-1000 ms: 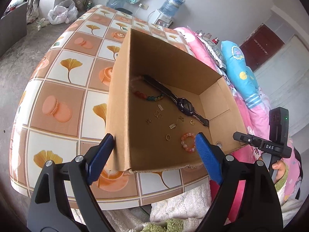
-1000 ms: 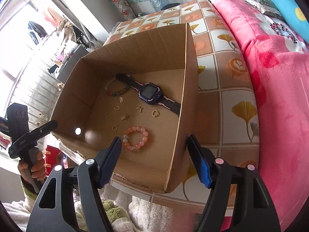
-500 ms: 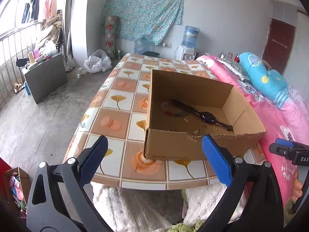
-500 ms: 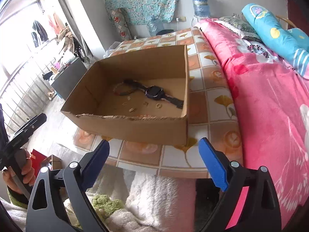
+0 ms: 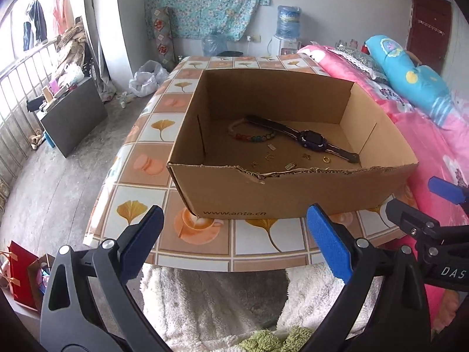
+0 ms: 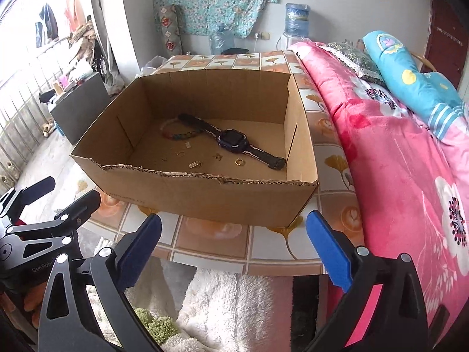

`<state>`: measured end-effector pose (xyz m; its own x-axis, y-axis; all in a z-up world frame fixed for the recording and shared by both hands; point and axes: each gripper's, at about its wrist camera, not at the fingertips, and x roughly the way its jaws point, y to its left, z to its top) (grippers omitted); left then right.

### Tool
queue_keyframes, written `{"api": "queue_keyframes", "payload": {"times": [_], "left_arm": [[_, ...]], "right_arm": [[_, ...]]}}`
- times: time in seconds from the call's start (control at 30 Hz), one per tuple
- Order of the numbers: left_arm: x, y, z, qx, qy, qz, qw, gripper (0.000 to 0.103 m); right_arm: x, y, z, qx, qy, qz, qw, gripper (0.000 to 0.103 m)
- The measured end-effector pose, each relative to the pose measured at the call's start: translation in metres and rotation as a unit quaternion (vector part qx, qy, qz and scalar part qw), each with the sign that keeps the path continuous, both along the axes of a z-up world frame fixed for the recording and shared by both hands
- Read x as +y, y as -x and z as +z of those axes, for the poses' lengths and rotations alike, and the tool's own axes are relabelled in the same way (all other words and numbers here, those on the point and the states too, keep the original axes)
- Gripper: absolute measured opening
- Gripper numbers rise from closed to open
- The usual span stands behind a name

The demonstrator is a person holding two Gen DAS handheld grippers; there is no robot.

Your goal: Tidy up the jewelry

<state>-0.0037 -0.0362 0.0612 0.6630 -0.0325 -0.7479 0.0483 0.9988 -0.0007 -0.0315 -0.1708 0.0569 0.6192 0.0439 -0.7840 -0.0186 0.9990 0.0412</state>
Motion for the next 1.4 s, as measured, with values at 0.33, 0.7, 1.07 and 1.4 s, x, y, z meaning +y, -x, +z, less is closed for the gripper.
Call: {"api": "queue_keyframes", "payload": {"times": [0.33,0.7,1.07,1.4], "left_arm": [[-0.005,-0.003,-0.004,0.027,0.002,0.010,0.9996,0.094],[-0.009,-0.006,-0.008,0.046,-0.006,0.011,0.9989,0.094],[-0.008,-0.010,-0.011,0.056,-0.003,0.011,0.9984,0.094],[-0.008,-0.012,-0.010,0.057,-0.004,0.010,0.9983,0.094]], "right_arm": [[-0.001,-0.006,-0.009,0.016,0.000,-0.016,1.000,0.096],[-0.002,-0.007,-0.013,0.019,-0.004,-0.017,1.000,0.096],[-0.004,-0.010,-0.016,0.027,-0.010,-0.022,0.999,0.096],[-0.005,-0.011,-0.016,0.029,-0.009,-0.024,0.999,0.096]]}}
